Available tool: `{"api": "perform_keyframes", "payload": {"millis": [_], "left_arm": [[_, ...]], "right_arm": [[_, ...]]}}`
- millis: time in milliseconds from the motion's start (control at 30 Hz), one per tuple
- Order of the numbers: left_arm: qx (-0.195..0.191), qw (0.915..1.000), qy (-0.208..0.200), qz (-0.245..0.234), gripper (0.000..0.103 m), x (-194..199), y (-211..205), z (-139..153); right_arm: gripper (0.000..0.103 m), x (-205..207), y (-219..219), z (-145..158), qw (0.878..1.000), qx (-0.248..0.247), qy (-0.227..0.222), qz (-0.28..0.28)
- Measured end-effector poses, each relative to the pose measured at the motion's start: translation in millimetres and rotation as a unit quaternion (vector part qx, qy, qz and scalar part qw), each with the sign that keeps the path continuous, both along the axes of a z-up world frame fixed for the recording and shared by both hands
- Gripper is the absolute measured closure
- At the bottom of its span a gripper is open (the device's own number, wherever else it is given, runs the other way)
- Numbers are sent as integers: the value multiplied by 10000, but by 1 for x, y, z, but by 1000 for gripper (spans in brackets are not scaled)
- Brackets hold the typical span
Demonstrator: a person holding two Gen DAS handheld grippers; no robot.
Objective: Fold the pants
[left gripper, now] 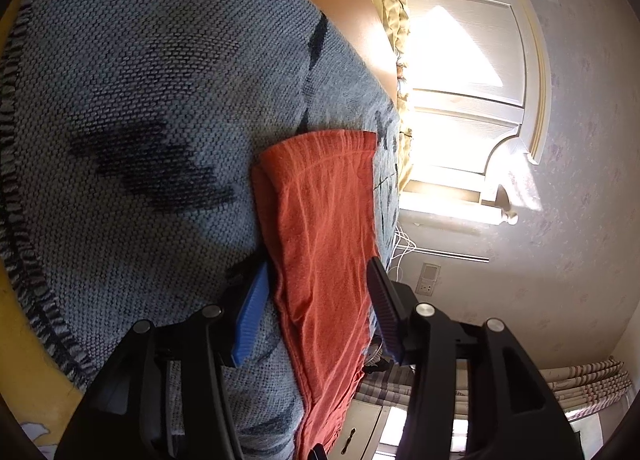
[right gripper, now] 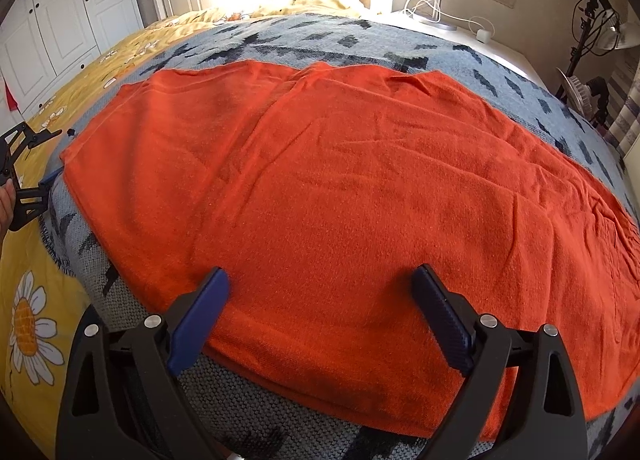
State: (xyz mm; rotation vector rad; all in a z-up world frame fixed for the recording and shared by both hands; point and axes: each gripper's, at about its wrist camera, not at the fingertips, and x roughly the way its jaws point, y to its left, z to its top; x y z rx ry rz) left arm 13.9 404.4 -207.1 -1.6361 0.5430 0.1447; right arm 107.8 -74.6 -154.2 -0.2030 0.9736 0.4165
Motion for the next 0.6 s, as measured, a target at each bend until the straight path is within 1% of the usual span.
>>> {"api": "perform_keyframes", "payload": {"millis": [167,600], "left_arm": [[-82,9999,-59,-40,53,0,4,-4],[24,9999,-54,-116,53,0,7,-6]], "right_arm": [[13,0,0,0,10000,3,-10,9],[12,1,1,0,10000,-25,13,57]]}}
